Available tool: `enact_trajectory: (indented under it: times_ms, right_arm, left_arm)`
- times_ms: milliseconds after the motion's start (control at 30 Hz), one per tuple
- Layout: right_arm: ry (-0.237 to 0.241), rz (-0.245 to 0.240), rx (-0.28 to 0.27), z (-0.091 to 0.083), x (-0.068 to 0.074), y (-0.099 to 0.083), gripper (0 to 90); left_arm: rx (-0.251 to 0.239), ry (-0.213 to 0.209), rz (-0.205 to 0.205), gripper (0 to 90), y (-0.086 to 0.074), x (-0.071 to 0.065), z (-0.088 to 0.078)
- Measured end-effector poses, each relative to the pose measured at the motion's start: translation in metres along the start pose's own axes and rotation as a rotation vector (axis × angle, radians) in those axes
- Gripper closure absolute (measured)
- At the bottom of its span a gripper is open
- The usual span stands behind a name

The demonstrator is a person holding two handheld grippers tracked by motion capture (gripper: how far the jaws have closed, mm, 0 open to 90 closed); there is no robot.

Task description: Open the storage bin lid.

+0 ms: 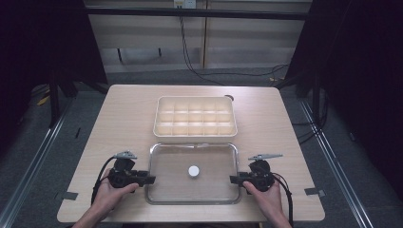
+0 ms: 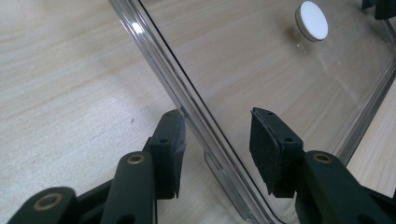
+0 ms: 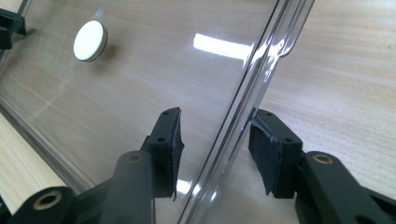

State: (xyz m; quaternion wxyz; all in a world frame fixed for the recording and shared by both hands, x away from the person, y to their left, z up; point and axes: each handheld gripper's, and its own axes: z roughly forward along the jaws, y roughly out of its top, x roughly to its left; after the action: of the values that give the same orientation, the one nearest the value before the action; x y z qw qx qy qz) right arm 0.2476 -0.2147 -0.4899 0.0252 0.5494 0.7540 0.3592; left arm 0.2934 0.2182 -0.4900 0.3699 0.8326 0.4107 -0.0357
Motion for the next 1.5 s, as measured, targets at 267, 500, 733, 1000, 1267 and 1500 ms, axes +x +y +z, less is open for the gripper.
enact_trajectory:
  times_ms: [267, 500, 733, 1000, 1267, 1500]
  right_arm:
    - [-0.013, -0.005, -0.001, 0.000, 0.000, -0.002, 53.8]
    - [-0.009, -0.010, 0.000, -0.002, 0.002, -0.005, 50.4]
    - [0.002, 0.000, 0.002, -0.004, 0.003, -0.008, 49.5]
    - [0.019, 0.011, -0.067, -0.012, -0.001, -0.005, 45.1]
    - [0.064, -0.037, -0.169, -0.029, -0.005, -0.001, 36.3]
    - [0.027, -0.068, -0.255, -0.054, -0.017, -0.002, 32.4]
  left_arm:
    - [0.019, 0.004, 0.014, 55.1, -0.001, -0.002, 0.000]
    - [0.028, 0.006, 0.027, 54.4, -0.003, -0.005, -0.001]
    - [0.030, 0.024, 0.047, 52.2, -0.003, -0.008, -0.001]
    - [-0.009, 0.031, 0.049, 49.2, -0.003, -0.007, -0.006]
    - [-0.125, 0.046, 0.055, 36.7, 0.003, -0.005, -0.022]
    - [-0.225, 0.072, 0.076, 31.7, -0.005, -0.001, -0.046]
